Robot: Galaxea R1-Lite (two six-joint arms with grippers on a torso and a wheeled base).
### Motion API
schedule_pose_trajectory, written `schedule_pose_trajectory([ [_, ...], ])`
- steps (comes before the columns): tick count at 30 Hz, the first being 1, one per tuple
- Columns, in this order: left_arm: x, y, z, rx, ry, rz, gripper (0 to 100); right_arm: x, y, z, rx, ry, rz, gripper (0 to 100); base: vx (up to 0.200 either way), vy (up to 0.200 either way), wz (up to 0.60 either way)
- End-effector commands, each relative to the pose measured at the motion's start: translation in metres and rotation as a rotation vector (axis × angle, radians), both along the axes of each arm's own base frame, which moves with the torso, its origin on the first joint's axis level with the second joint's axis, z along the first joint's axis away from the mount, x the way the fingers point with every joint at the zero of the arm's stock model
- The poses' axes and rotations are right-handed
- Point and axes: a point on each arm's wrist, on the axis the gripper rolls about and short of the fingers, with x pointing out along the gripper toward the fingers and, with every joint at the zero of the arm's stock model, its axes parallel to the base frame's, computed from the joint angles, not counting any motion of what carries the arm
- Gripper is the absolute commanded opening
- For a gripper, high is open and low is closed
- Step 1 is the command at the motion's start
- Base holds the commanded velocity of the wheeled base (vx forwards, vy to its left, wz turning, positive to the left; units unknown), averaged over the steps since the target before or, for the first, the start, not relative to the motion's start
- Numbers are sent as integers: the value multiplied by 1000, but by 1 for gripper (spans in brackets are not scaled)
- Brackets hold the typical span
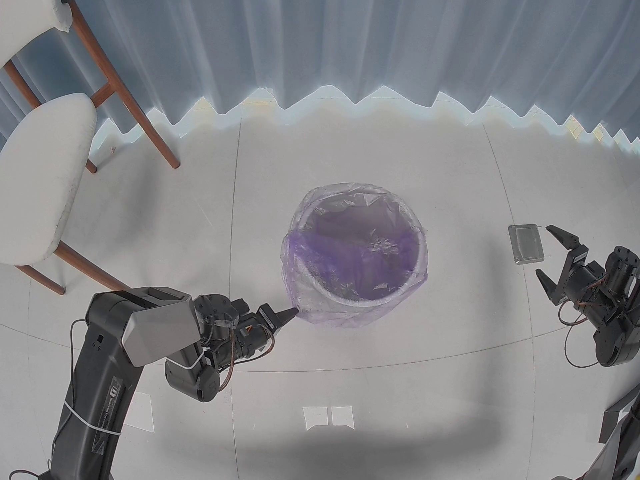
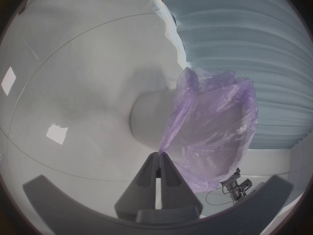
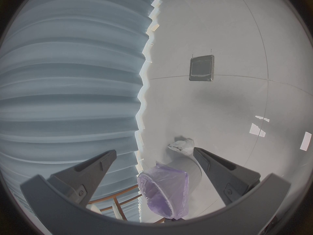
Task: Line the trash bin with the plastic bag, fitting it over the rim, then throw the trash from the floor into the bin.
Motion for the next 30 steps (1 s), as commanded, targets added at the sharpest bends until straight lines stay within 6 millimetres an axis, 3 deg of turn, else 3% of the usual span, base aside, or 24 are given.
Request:
schedule_pose_trajectory([
  [1,0,1,-3,31,9,7,0,2,0,-4,0,0,1,100,0,0,0],
  [14,0,-2,-14,144,90,70,0,3,-2,-9,2,14,-2,100,0,0,0],
  [30,10,-5,-11,219,203,148,0,3,-2,-10,3,19,-4,100,0,0,0],
])
